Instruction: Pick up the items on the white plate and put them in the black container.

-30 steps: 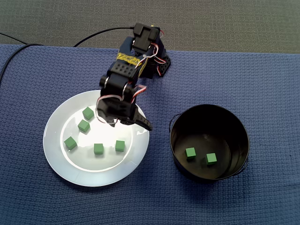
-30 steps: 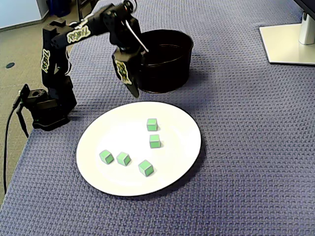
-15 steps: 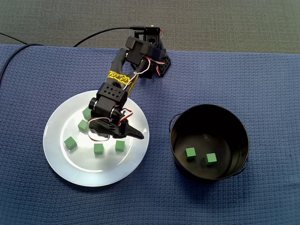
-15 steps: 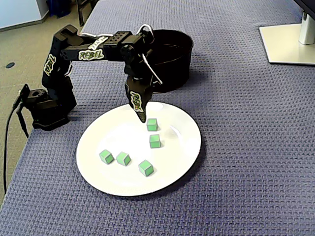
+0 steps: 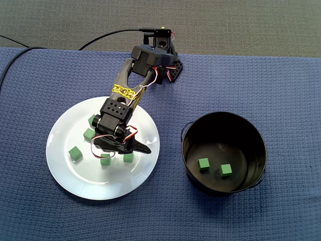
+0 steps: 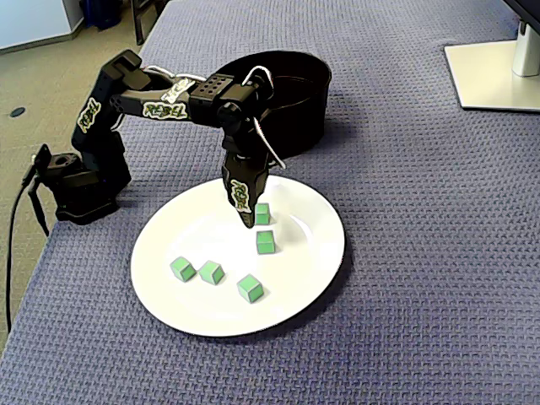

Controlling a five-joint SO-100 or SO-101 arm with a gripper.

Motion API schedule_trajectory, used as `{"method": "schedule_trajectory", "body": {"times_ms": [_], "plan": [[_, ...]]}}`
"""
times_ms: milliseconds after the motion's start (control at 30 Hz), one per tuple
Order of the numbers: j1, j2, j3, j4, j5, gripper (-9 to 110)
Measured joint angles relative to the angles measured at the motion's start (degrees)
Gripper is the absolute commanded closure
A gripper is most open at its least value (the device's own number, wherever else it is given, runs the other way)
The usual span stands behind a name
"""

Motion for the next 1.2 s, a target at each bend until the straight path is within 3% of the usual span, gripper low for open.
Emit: {"method": "schedule_trajectory", "body": {"times_ms": [433, 733, 933, 1033, 1133, 1200], "plan": [[0.0, -2.29, 0.0, -1.14, 0.09, 64], [-1.58, -3.6, -0.09, -1.14, 0.09, 77], [-1.85, -4.13, -0.35, -2.37, 1.32, 77], [-2.02, -4.13, -0.35, -2.9, 1.67, 85], [-2.11, -4.31, -0.62, -2.99, 2.11, 101], [-2.37, -4.31, -0.7, -3.08, 2.72, 101]]}}
